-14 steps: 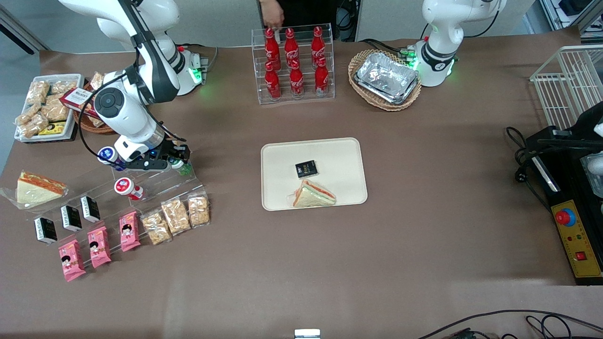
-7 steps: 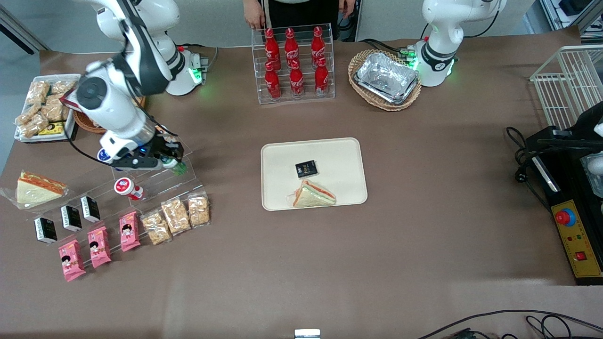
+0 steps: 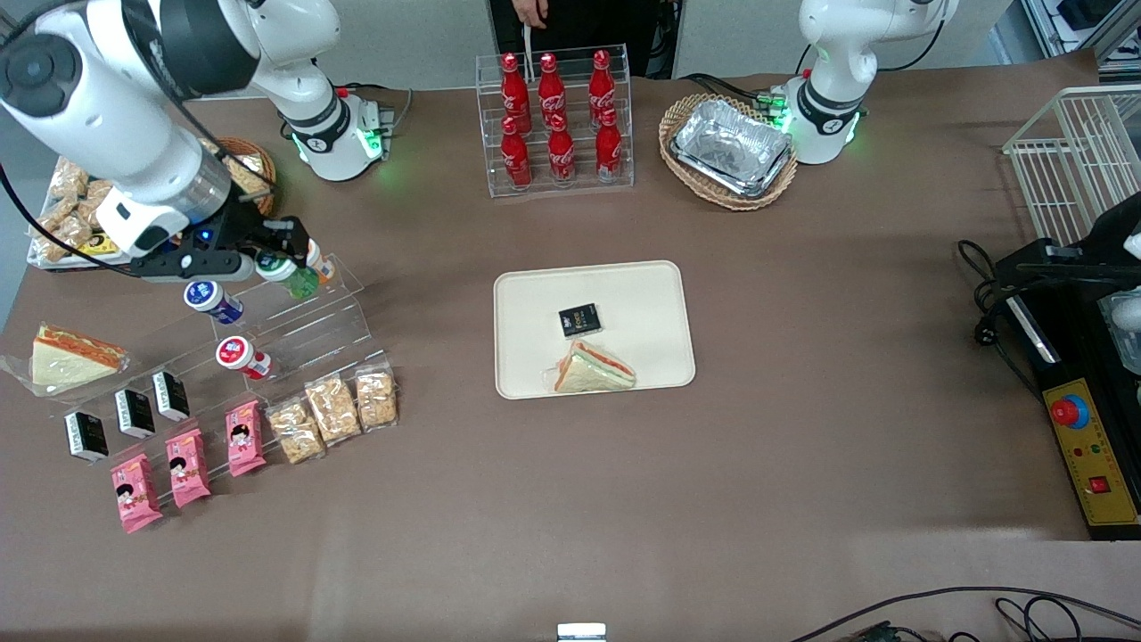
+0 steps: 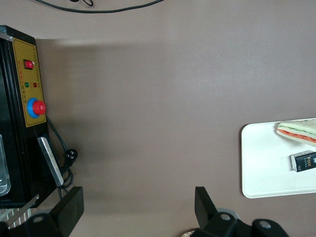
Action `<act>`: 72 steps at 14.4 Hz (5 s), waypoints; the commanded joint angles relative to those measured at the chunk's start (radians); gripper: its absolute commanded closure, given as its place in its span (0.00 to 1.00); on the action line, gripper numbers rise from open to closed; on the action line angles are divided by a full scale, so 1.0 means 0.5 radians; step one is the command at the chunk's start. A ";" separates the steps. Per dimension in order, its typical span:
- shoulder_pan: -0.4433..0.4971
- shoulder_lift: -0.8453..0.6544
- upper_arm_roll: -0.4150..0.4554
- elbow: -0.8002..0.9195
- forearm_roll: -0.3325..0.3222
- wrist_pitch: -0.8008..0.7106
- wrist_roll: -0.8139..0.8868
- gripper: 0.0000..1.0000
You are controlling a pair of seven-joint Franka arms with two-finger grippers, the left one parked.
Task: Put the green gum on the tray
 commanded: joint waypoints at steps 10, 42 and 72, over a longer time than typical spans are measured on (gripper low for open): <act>0.197 0.042 -0.005 0.197 0.016 -0.132 0.063 1.00; 0.995 1.048 0.077 -0.355 0.022 1.549 1.103 1.00; -0.257 0.122 -0.392 0.261 -0.110 0.175 -0.867 0.00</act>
